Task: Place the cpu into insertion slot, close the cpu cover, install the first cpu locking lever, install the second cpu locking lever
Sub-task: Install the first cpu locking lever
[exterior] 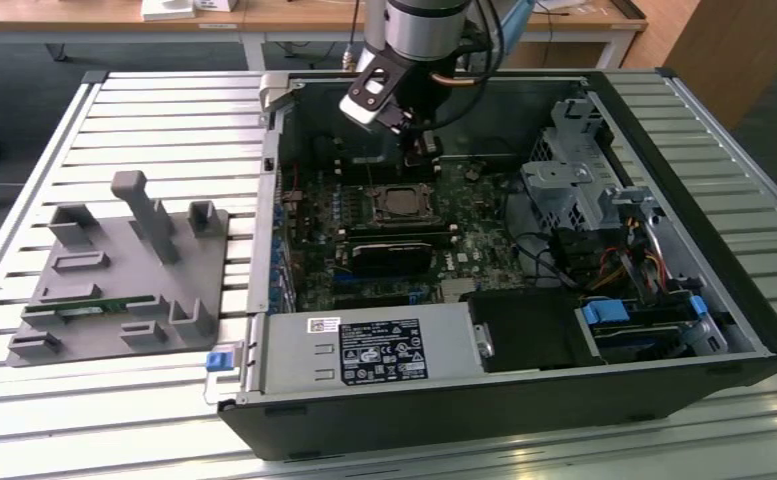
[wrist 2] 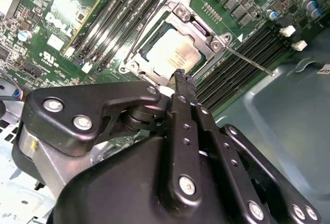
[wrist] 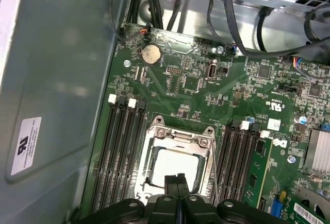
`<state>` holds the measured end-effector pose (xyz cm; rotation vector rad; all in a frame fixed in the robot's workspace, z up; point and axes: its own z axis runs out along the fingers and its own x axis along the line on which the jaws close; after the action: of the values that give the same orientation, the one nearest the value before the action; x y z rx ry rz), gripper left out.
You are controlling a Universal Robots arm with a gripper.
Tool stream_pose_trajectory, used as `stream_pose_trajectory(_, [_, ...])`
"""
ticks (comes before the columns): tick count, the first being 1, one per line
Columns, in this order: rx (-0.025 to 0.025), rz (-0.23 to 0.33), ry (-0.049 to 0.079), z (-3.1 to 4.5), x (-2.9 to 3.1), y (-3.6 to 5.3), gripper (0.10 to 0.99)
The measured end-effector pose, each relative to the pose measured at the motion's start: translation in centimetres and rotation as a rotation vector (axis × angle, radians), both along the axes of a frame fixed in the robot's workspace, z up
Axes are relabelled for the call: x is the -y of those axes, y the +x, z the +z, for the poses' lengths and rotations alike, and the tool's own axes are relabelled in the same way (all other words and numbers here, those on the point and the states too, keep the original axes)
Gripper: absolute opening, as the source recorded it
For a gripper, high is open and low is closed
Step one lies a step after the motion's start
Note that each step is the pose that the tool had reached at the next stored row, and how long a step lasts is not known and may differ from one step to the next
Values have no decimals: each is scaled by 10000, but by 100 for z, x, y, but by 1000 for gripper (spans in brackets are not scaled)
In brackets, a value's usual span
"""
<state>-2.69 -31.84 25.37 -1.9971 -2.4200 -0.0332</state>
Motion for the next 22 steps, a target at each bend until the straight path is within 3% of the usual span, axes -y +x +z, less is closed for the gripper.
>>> stream_pose_trajectory(22, [0,1460,0,0,0,0,106])
